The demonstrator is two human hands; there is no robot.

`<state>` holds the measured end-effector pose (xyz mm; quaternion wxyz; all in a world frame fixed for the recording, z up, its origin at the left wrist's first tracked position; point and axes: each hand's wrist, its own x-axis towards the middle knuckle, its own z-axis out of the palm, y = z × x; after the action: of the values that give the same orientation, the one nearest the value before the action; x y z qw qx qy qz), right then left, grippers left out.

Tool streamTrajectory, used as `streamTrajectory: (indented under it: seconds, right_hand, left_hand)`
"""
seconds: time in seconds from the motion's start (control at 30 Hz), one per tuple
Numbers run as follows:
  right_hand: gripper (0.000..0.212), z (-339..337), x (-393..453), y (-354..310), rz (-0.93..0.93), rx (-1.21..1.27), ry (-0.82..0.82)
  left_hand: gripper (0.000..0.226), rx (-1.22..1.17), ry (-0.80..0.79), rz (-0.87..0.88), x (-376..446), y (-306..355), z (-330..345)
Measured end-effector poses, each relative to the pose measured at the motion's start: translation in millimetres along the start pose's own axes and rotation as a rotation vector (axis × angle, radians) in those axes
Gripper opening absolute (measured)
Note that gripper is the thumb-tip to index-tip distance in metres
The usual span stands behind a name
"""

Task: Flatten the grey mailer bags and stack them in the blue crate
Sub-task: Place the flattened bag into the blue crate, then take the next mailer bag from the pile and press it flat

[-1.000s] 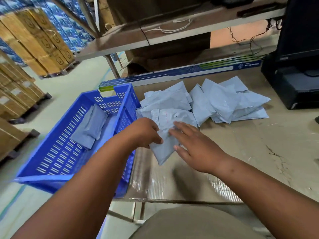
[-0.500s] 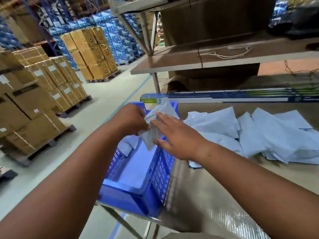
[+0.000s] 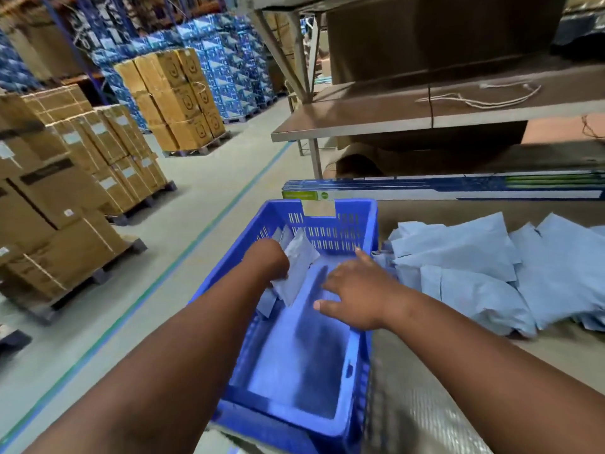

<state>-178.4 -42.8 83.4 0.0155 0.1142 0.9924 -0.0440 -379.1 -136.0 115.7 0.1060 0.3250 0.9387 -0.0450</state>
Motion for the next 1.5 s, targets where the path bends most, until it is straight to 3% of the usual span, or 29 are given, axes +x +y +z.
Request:
streamTrajectory:
  seconds: [0.13, 0.33, 0.57, 0.63, 0.77, 0.87, 0.93, 1.07, 1.23, 1.4, 1.5]
  right_hand:
    - [0.089, 6.0, -0.6, -1.0, 0.027, -0.022, 0.012]
    - [0.075, 3.8, -6.4, -2.8, 0.055, 0.041, 0.032]
    - [0.059, 0.5, -7.1, -4.7, 0.065, 0.093, 0.026]
    - [0.048, -1.0, -9.0, -4.4, 0.063, 0.114, 0.031]
    - [0.047, -3.8, -13.6, -6.1, 0.054, 0.162, 0.070]
    - [0.050, -3.5, -19.8, -2.3, 0.063, 0.248, 0.116]
    - [0.052, -4.2, -30.8, 5.5, 0.068, 0.290, 0.163]
    - [0.054, -7.1, -73.1, 40.3, 0.080, 0.321, 0.238]
    - [0.058, -7.8, -155.9, 96.6, 0.248, 0.273, 0.205]
    - [0.058, 19.2, -231.3, 147.1, 0.455, 0.240, 0.119]
    - [0.069, 54.7, -249.7, 170.2, 0.569, 0.258, 0.053]
  left_hand:
    - [0.064, -0.007, -0.039, -0.032, 28.1, -5.7, 9.4]
    - [0.061, -0.029, 0.045, -0.070, 57.0, -11.5, 29.0]
    - [0.025, 0.027, 0.002, -0.048, 68.4, -8.0, 34.7]
    - [0.022, 0.027, 0.006, -0.065, 65.6, -9.7, 34.6]
    - [0.031, -0.016, 0.107, -0.054, 51.0, -8.3, 25.3]
    - [0.029, -0.025, 0.207, 0.101, 26.5, 13.5, 9.4]
    - [0.013, -0.033, 0.279, 0.201, -0.5, 37.4, -2.2]
    - [0.025, -0.077, 0.333, 0.392, -61.2, 98.5, -19.0]
    - [0.023, -0.148, 0.301, 0.624, -109.9, 178.5, -9.4]
    - [0.045, -0.067, 0.204, 0.782, -124.3, 249.9, 37.6]
    - [0.050, 0.038, 0.160, 0.807, -117.6, 277.5, 80.0]
